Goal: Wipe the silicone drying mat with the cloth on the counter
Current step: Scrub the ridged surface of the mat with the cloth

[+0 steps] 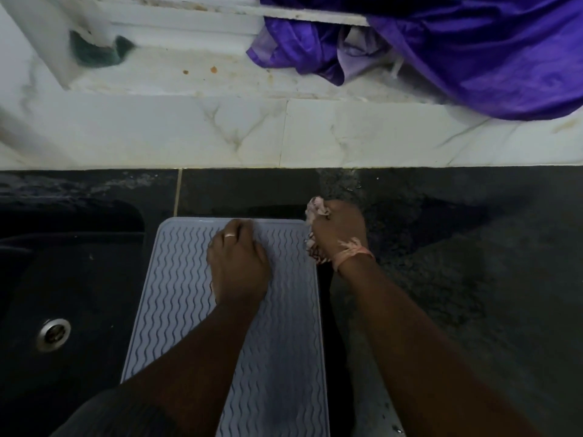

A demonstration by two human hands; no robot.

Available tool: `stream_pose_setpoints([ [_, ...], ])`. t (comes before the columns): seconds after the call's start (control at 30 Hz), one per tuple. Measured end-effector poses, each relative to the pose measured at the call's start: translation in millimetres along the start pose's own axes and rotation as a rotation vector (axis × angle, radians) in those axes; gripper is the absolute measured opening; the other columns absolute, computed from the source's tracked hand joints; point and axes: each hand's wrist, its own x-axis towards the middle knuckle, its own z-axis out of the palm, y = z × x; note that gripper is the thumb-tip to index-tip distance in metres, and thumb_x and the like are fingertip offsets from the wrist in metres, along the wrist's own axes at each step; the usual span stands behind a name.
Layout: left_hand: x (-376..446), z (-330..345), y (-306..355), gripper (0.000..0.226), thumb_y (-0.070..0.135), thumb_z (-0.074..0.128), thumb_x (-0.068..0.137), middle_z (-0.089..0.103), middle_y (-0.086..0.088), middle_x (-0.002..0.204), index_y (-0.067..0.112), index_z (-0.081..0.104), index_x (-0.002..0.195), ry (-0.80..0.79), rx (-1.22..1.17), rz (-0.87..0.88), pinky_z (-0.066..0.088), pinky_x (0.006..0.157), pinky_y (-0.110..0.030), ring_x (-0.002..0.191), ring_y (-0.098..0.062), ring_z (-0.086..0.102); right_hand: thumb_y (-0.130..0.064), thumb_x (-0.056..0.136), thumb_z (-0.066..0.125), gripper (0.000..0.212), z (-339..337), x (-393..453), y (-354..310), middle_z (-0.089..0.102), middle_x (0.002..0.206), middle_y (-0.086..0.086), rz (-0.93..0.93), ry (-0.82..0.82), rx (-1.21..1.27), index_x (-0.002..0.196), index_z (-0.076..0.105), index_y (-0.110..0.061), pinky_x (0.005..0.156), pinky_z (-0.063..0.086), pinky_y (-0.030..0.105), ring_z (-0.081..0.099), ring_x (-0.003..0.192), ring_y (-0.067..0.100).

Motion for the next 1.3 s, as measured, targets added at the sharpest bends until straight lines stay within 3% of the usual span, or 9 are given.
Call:
stream_pose_setpoints([
  [0.1,1,-1,6,0.049,0.042,0.039,0.099,0.048,-0.001,0.149,0.026,0.046,0.145,-0.005,0.001,0.19,0.031,0.112,-0.051,0.134,-0.027,0.04,-0.041,0.097,0.064,0.033,-13,3,-3,0.072,0.071,0.001,-0.06,0.021,0.023,0.085,0.078,-0.013,0.061,0.045,0.016,0.069,0.071,0.015],
  [0.23,10,4,17,0.062,0.04,0.053,0.091,0.051,-0.001,0.15,0.026,0.046,0.15,-0.128,0.05,0.401,0.031,0.111,-0.048,0.135,-0.027,0.042,-0.042,0.095,0.068,0.029,-8,2,0,0.079,0.097,0.005,-0.17,-0.037,-0.08,0.099,0.082,-0.017,0.087,0.057,0.034,0.073,0.094,0.021],
  [0.6,13,1,24,0.071,0.043,0.063,0.087,0.04,-0.003,0.157,0.024,0.043,0.153,-0.267,0.125,0.369,0.028,0.116,-0.049,0.138,-0.029,0.037,-0.034,0.098,0.062,0.035,-9,-14,13,0.07,0.075,0.007,-0.146,-0.308,-0.326,0.08,0.078,-0.009,0.065,0.042,0.026,0.07,0.08,0.027],
  [0.7,16,-17,36,0.068,0.038,0.061,0.092,0.038,-0.005,0.159,0.022,0.041,0.155,-0.387,0.091,0.326,0.028,0.117,-0.047,0.141,-0.031,0.038,-0.032,0.099,0.061,0.031,-26,-18,19,0.075,0.09,0.009,-0.009,-0.406,-0.155,0.096,0.078,-0.007,0.081,0.057,0.037,0.07,0.087,0.027],
  [0.8,0,-46,56,0.036,0.022,0.051,0.102,0.065,-0.007,0.132,0.015,0.065,0.133,-0.27,-0.378,-0.031,0.047,0.105,-0.042,0.118,-0.025,0.061,-0.017,0.103,0.049,0.028,-59,-21,35,0.066,0.096,0.007,0.306,-0.456,0.54,0.124,0.063,-0.004,0.08,0.055,0.038,0.064,0.084,0.022],
  [0.93,-44,-74,94,0.031,0.033,0.048,0.106,0.076,-0.004,0.097,0.015,0.074,0.109,-0.496,-1.069,-0.72,0.056,0.077,-0.034,0.092,-0.021,0.071,-0.008,0.087,0.045,0.023,-66,-51,32,0.056,0.085,0.015,0.462,-0.77,1.172,0.088,0.068,-0.01,0.065,0.047,0.028,0.056,0.069,0.029],
  [1.0,-59,-81,112,0.028,0.029,0.052,0.103,0.079,0.001,0.088,0.019,0.077,0.103,-0.61,-1.158,-0.698,0.058,0.069,-0.027,0.085,-0.016,0.075,-0.017,0.1,0.046,0.037,-49,-67,26,0.074,0.095,0.021,0.44,-0.726,1.091,0.087,0.078,-0.006,0.075,0.06,0.037,0.073,0.085,0.035],
  [1.17,-48,-70,106,0.028,0.02,0.049,0.104,0.075,-0.003,0.112,0.016,0.075,0.117,-0.625,-0.992,-0.601,0.056,0.099,-0.04,0.102,-0.019,0.07,-0.015,0.094,0.071,0.014,-32,-56,34,0.076,0.101,0.019,0.18,-0.431,0.497,0.1,0.071,-0.003,0.084,0.061,0.042,0.074,0.093,0.031],
  [1.3,-48,-58,88,0.045,0.027,0.058,0.097,0.05,-0.006,0.148,0.03,0.057,0.142,-0.424,-0.164,-0.094,0.046,0.105,-0.042,0.129,-0.028,0.05,-0.023,0.089,0.071,0.027,-37,-13,22,0.064,0.069,0.011,-0.136,-0.345,-0.077,0.072,0.064,-0.003,0.057,0.041,0.029,0.063,0.067,0.025],
])
